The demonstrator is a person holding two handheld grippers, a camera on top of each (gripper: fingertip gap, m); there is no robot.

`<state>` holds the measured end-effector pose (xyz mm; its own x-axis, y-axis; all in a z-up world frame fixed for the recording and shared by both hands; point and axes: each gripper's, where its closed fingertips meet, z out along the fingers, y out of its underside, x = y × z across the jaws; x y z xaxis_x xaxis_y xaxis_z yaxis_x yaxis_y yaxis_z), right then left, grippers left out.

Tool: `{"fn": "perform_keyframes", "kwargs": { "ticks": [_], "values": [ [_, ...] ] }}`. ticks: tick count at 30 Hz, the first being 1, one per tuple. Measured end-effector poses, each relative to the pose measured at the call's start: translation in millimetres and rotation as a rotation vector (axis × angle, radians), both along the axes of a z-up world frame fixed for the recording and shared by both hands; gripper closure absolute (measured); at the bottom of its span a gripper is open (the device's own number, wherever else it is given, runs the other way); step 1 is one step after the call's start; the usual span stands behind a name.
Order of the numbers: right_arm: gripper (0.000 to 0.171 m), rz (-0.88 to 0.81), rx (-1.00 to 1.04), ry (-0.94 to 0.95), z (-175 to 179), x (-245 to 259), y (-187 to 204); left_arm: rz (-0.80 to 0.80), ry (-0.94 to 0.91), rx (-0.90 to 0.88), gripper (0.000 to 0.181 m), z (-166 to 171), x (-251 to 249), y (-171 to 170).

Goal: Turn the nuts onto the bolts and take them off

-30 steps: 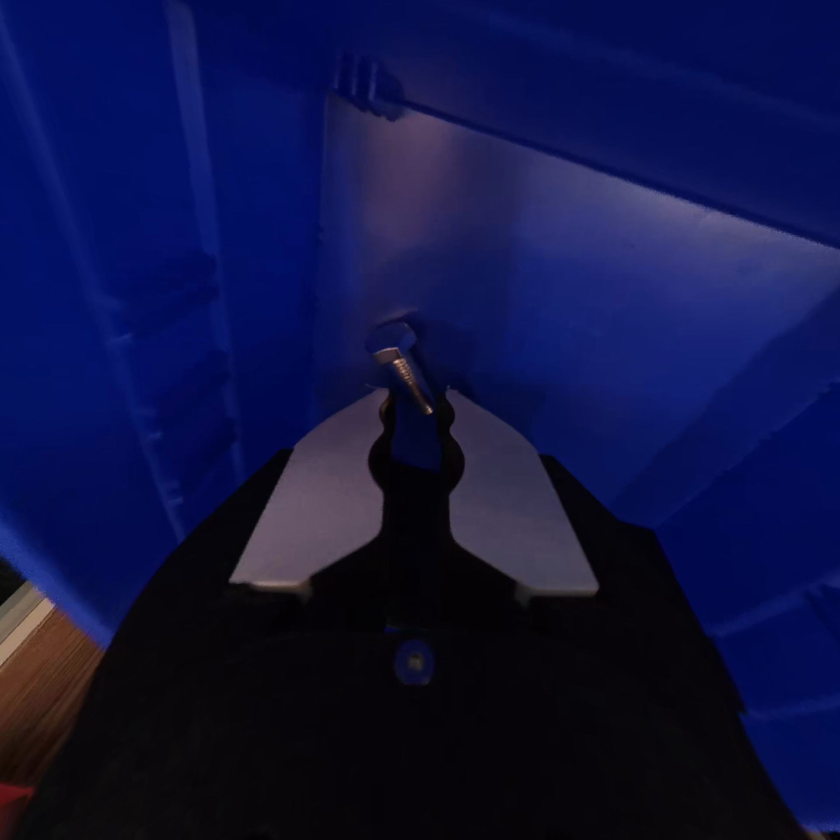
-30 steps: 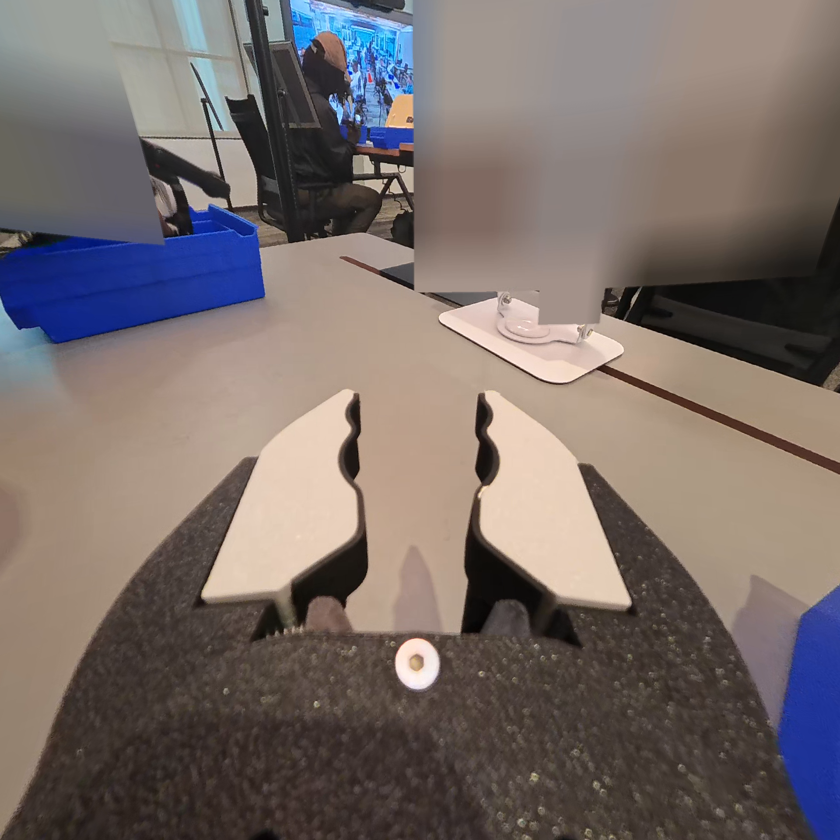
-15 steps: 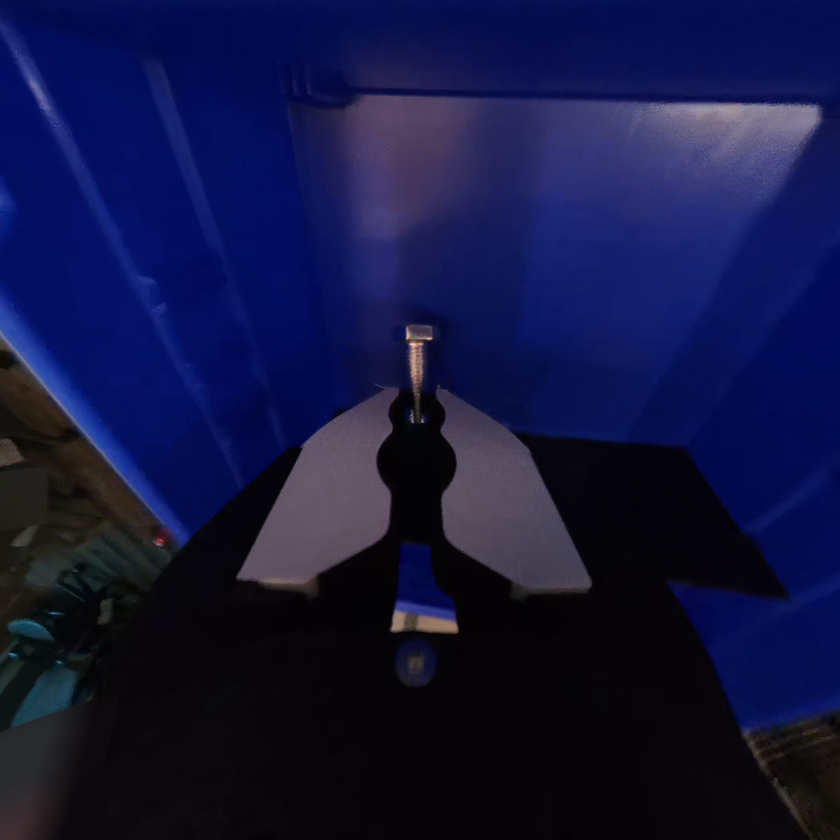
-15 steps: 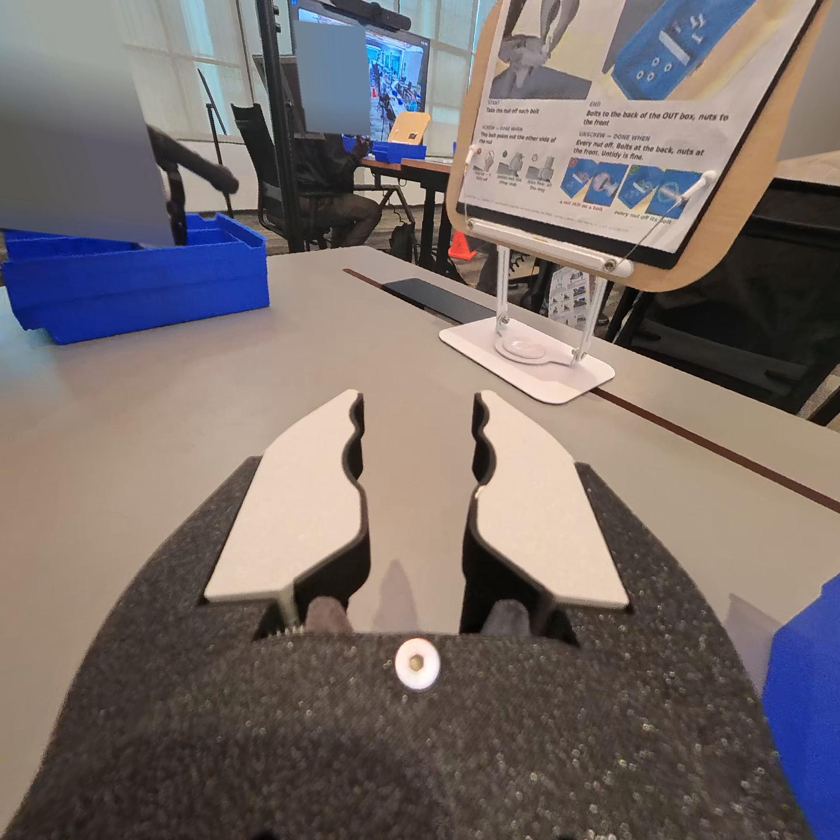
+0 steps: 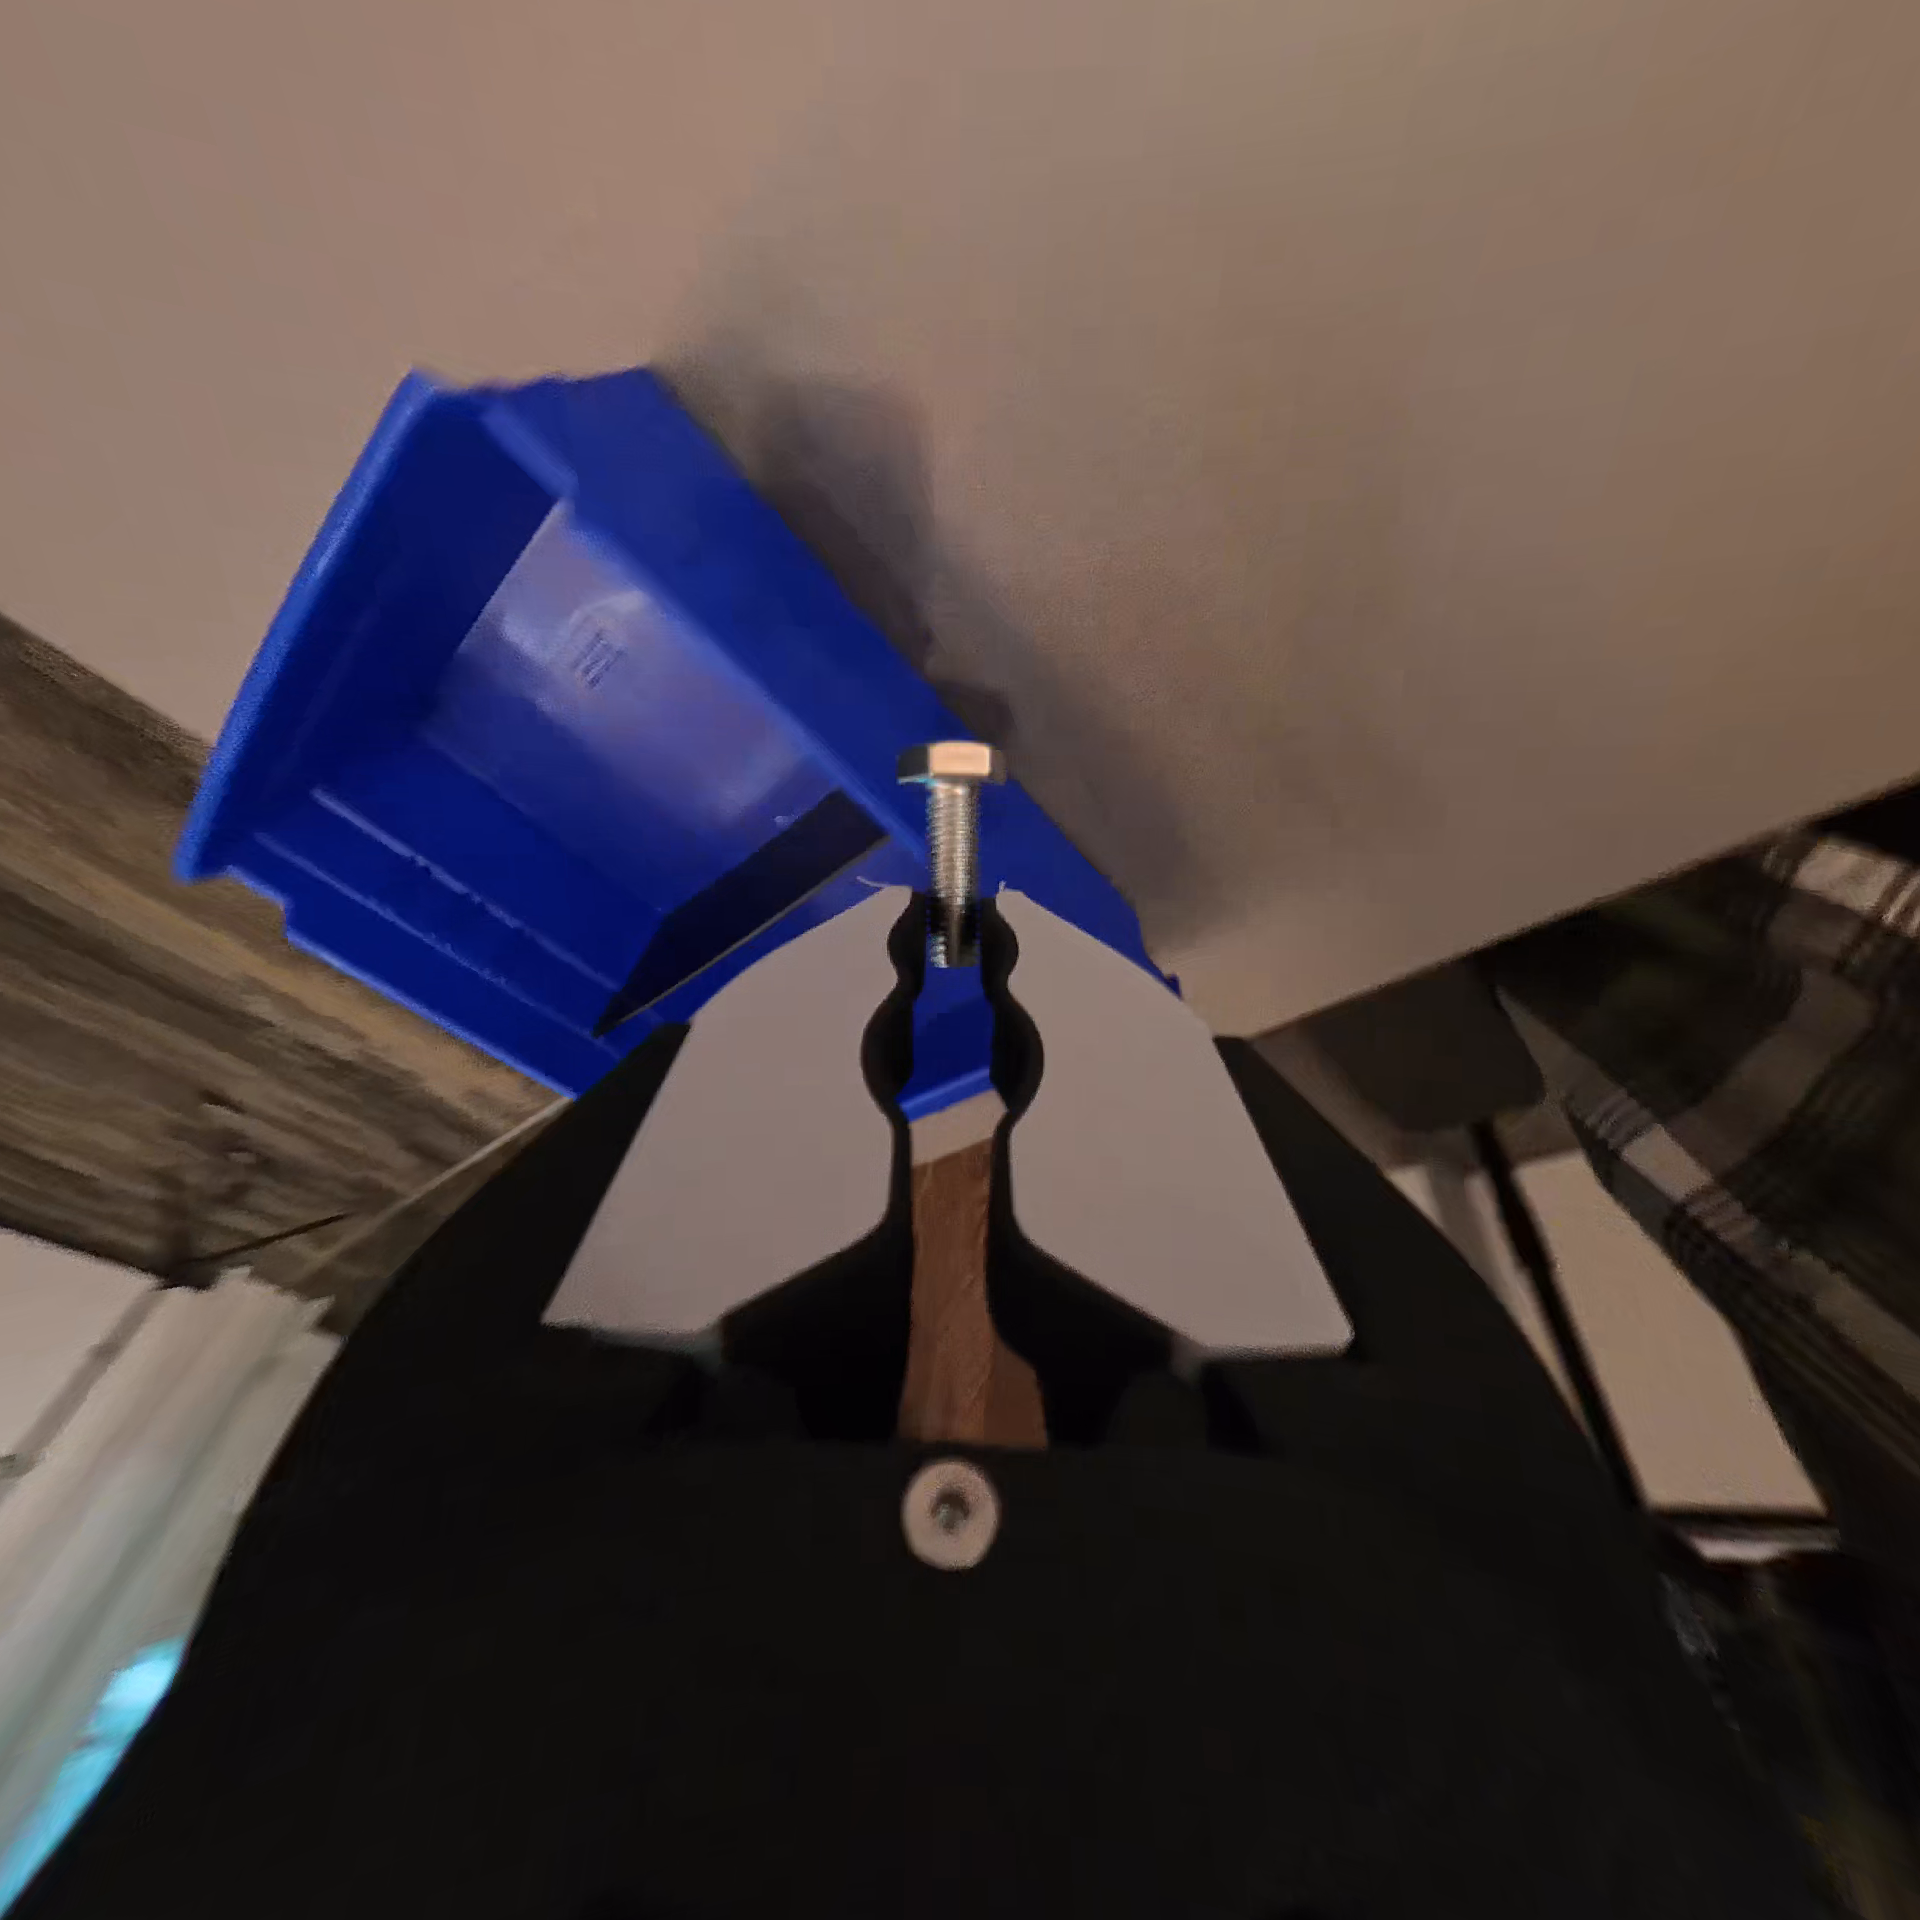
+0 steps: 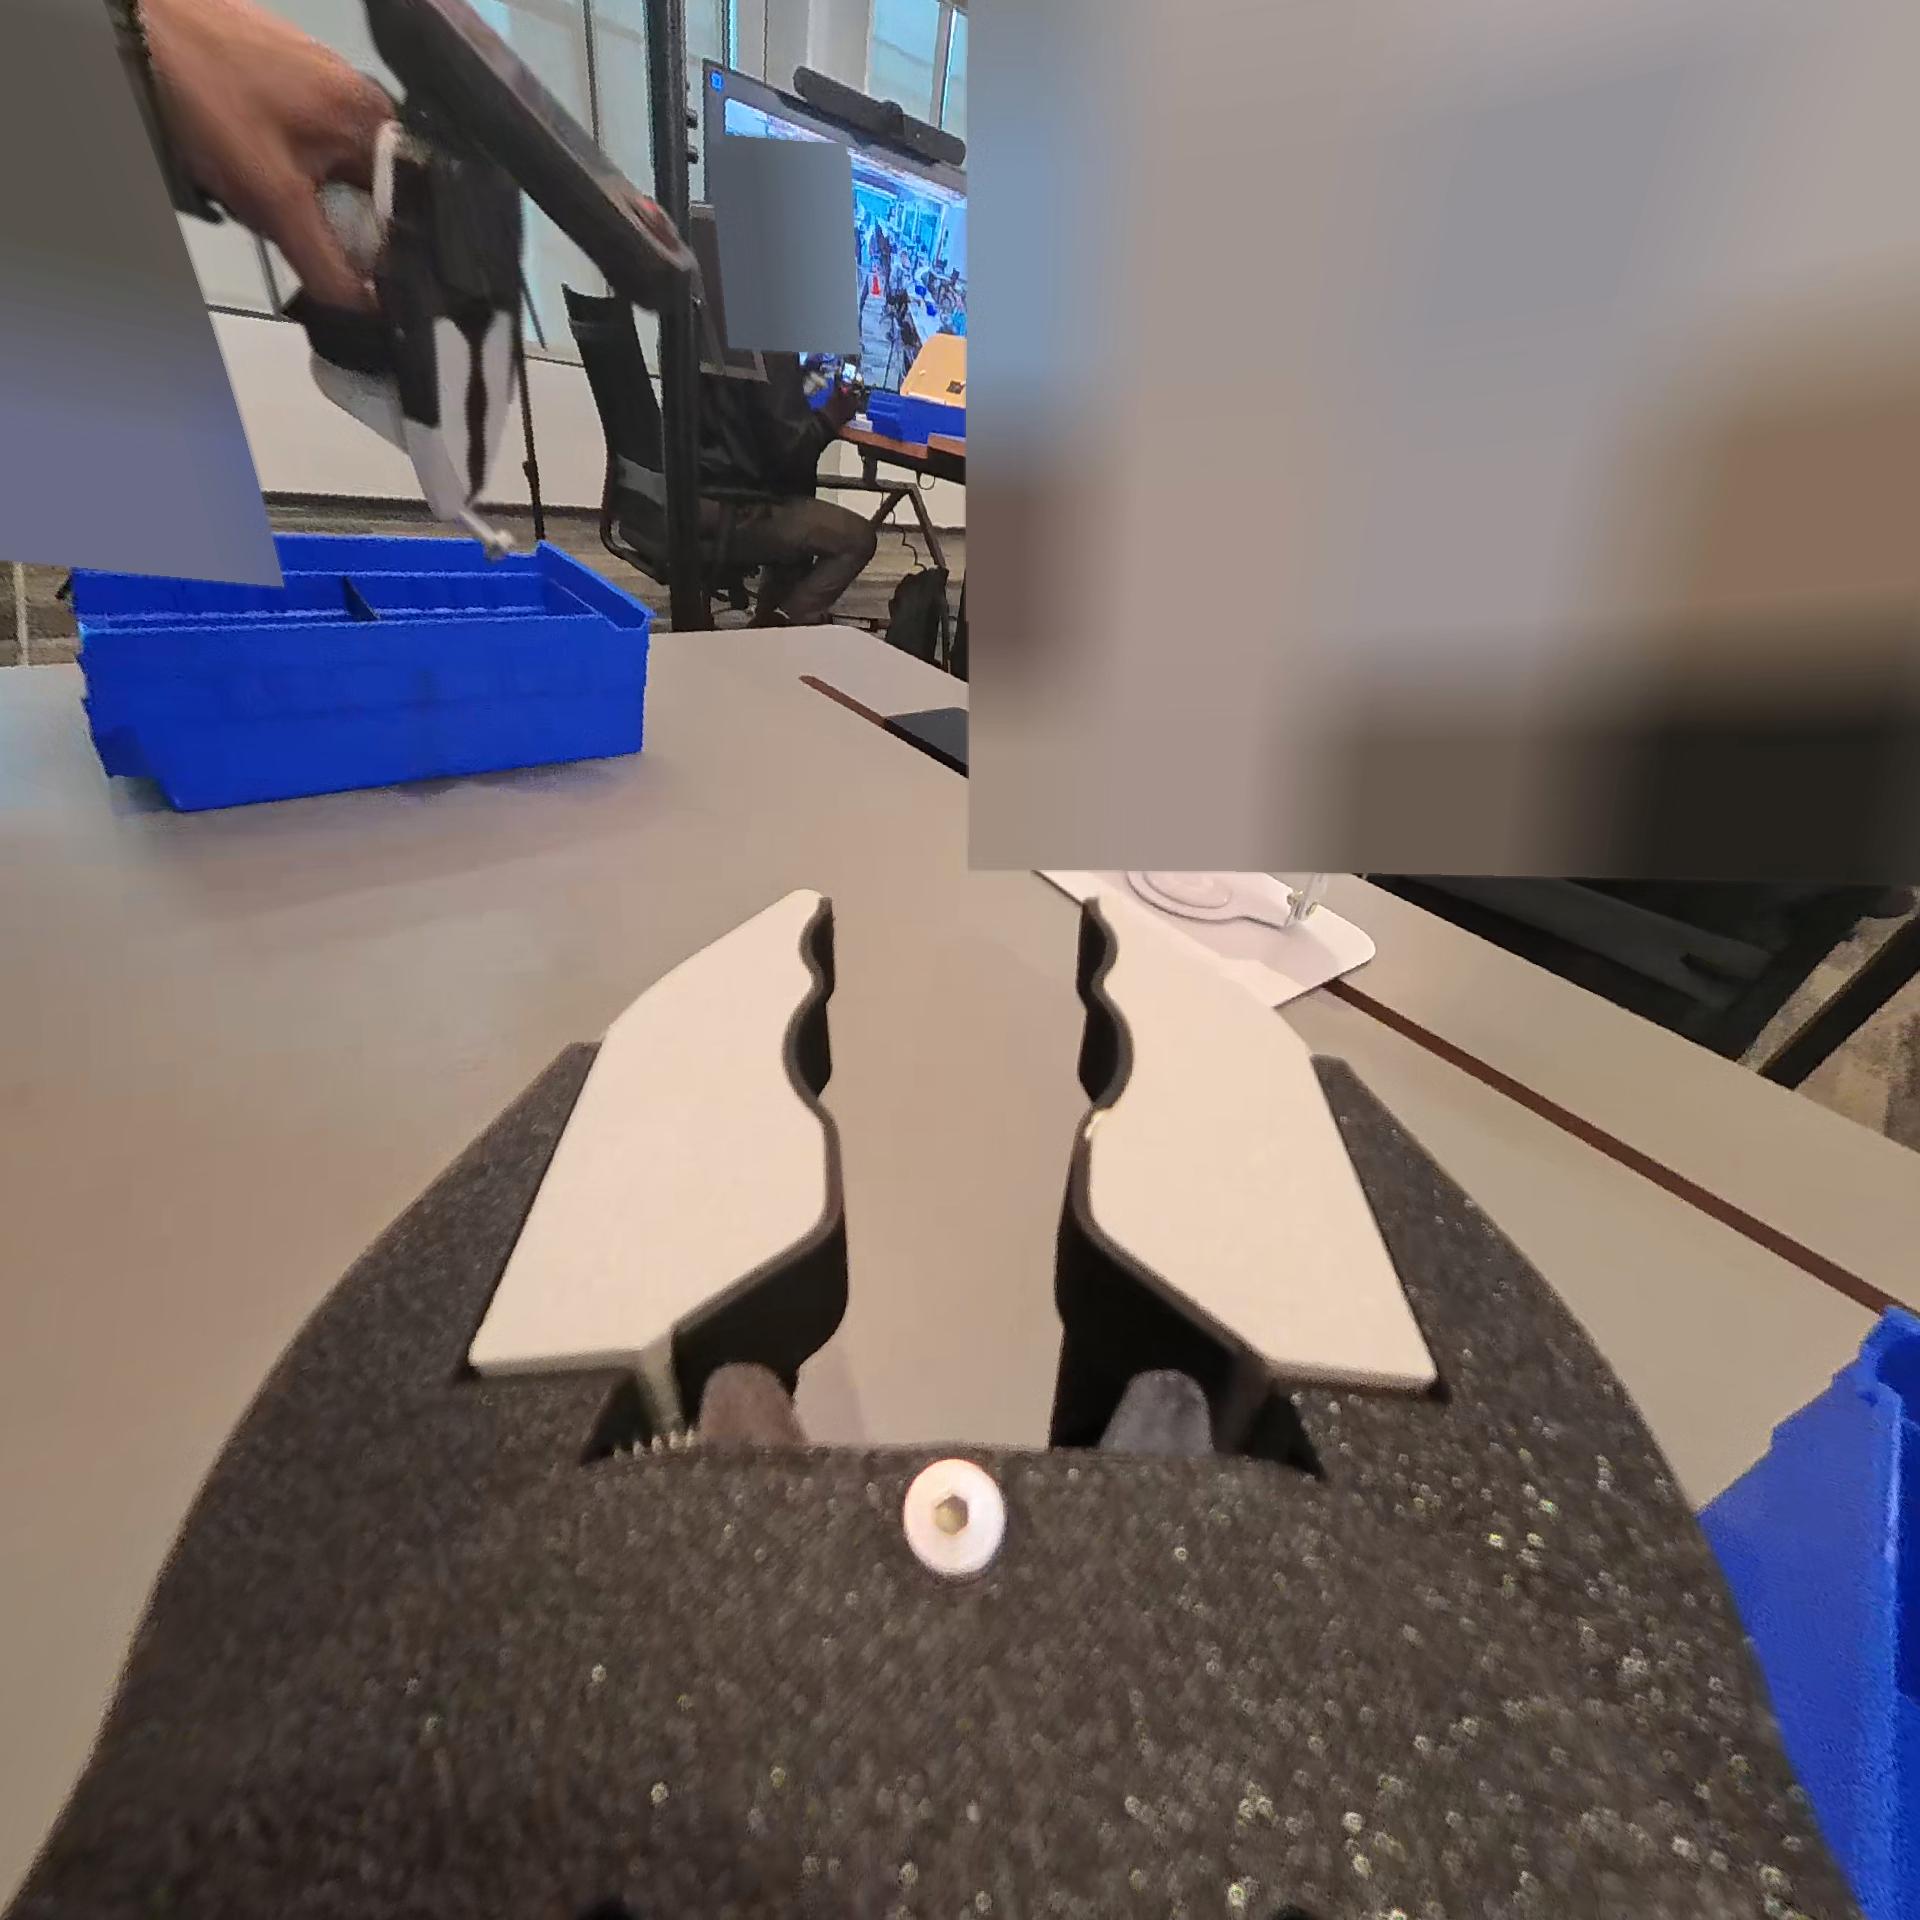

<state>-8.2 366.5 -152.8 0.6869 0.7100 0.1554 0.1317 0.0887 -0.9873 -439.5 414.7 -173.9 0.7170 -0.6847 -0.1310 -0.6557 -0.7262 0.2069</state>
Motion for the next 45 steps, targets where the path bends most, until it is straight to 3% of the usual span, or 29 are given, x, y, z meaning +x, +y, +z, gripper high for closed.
{"fn": "perform_keyframes", "kwargs": {
  "ticks": [8, 14, 18, 32, 45],
  "values": [
    [0.126, -0.014, 0.077, -0.013, 25, 6, -16, -0.351, 0.254, -0.315, 0.172, -47, 121, -21],
    [0.128, -0.049, 0.139, -0.019, 42, 18, -31, -0.499, 0.433, -0.466, 0.172, -95, 169, -26],
    [0.128, -0.065, 0.162, -0.019, 49, 24, -38, -0.555, 0.450, -0.482, 0.172, -117, 194, -24],
    [0.129, -0.059, 0.178, -0.042, 51, 19, -44, -0.612, 0.500, -0.492, 0.171, -141, 210, -25],
    [0.127, -0.053, 0.171, -0.042, 50, 17, -44, -0.620, 0.469, -0.472, 0.168, -141, 218, -23]
  ]
}}
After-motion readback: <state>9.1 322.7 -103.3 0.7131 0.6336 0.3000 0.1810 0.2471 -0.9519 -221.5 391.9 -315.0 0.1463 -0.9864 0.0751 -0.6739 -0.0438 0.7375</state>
